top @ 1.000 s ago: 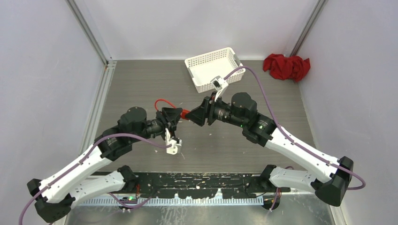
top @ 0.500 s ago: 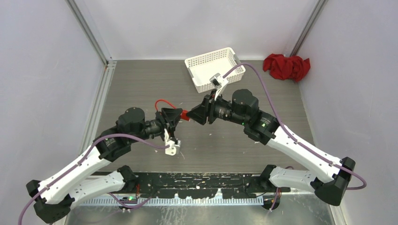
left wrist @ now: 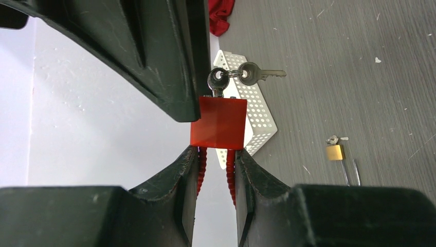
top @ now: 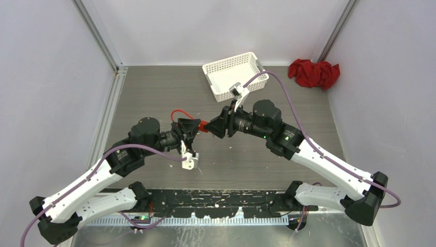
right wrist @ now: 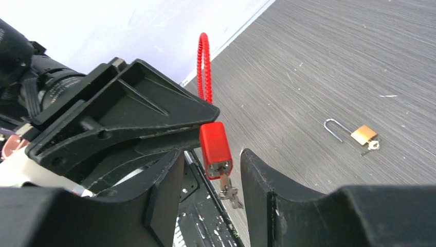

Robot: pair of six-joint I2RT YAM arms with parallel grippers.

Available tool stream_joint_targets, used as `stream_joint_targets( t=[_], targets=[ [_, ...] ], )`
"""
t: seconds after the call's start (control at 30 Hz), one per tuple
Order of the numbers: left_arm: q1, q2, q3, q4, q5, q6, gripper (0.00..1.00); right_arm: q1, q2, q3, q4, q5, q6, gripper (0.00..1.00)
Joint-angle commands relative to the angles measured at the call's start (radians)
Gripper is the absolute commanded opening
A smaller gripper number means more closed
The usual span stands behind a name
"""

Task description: Unlock with the key

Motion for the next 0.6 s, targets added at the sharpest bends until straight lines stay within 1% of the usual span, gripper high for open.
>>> stream_joint_targets(
  t=[0.0,0.13,0.27,0.37,0.4,0.47,0.5,0.57],
  targets=[
    [-0.005,-0.027,0.032,0.095,0.030,-0.008,0.00,0.001,-0.025,0.048,-0.014,0.043,-0.048,0.50],
    [-0.004,-0.021,0.035,0.099,0.018,-0.008,0.00,0.001,-0.015,0.036,0.001,-0.006,-0.030,0.46],
    [-0.004,-0.017,0.035,0.108,0.007,-0.009,0.00,0.001,-0.007,-0.005,0.070,-0.053,0.018,0.40],
    [-0.005,-0.014,0.026,0.123,-0.013,-0.012,0.00,0.002,0.001,-0.022,0.111,-0.056,0.049,0.27],
    [-0.004,-0.012,0.024,0.129,-0.020,-0.012,0.00,0.001,0.003,-0.028,0.132,-0.056,0.059,0.25],
    [-0.004,-0.009,0.021,0.147,-0.036,-0.016,0.00,0.001,0.012,-0.025,0.146,-0.059,0.074,0.25],
    [-0.004,-0.007,0.022,0.157,-0.044,-0.020,0.00,0.001,0.018,-0.022,0.144,-0.063,0.080,0.27],
    [-0.004,-0.003,0.024,0.167,-0.056,-0.025,0.00,0.001,0.030,-0.020,0.146,-0.075,0.087,0.35]
  ],
)
